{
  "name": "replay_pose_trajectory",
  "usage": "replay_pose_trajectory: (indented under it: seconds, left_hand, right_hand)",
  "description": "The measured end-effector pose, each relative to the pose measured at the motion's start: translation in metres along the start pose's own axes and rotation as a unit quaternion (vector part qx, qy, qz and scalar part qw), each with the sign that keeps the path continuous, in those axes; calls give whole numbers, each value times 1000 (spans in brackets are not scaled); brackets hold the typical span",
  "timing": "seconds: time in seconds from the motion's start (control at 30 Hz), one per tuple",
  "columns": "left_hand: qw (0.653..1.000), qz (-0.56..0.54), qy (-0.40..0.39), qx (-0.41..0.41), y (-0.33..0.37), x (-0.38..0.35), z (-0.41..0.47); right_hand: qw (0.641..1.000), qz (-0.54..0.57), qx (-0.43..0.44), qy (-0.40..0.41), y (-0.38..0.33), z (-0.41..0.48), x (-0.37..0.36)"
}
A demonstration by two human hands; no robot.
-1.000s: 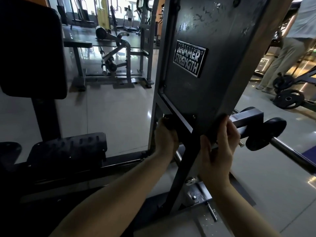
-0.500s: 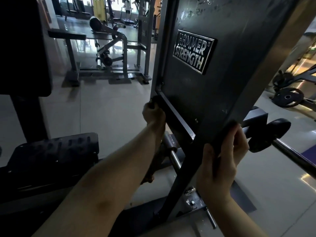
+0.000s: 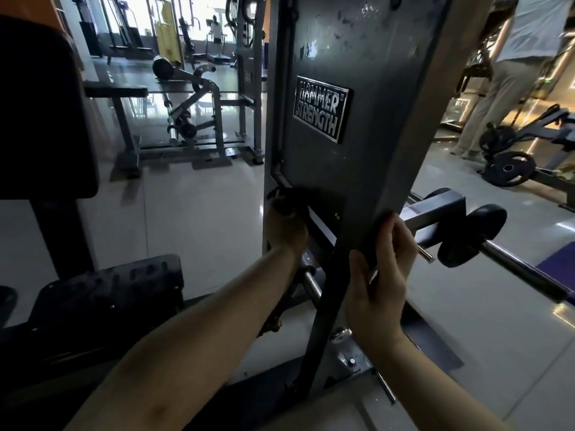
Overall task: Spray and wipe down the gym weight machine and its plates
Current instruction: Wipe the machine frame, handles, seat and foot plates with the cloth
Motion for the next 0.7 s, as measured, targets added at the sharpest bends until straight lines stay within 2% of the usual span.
replay_pose_trajectory:
  seconds: [0.2, 0.33, 0.4, 0.5, 0.6, 0.7]
  left_hand:
    - [991, -79, -98, 56, -6, 21, -86]
    - [990, -26, -134, 38, 17, 58, -115]
    - [990, -52, -127, 44, 31, 78, -118]
    - [990, -42, -137, -14, 57, 97, -124]
    - [981, -18, -170, -88, 77, 96, -138]
    - [966, 14, -225, -130, 88, 89, -154]
  right_hand:
    - [999, 4, -40, -37, 0, 1, 8]
    - [994, -42, -51, -88, -5, 1, 24]
    - [990, -35, -93, -102, -9, -3, 37]
    - [976, 29, -204, -73, -21, -13, 53]
    - [934, 105, -327, -100, -27, -20, 59]
    - [829, 240, -484, -147, -35, -25, 59]
Point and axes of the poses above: each hand's wrist, its own z-axis towards the middle knuckle, its own x-axis out of the back of the hand, y = z × x, the point moved 3 cm from there along z, towards the middle knuckle, and after that the axes turned 6 degrees about -x, right-handed, at the moved point
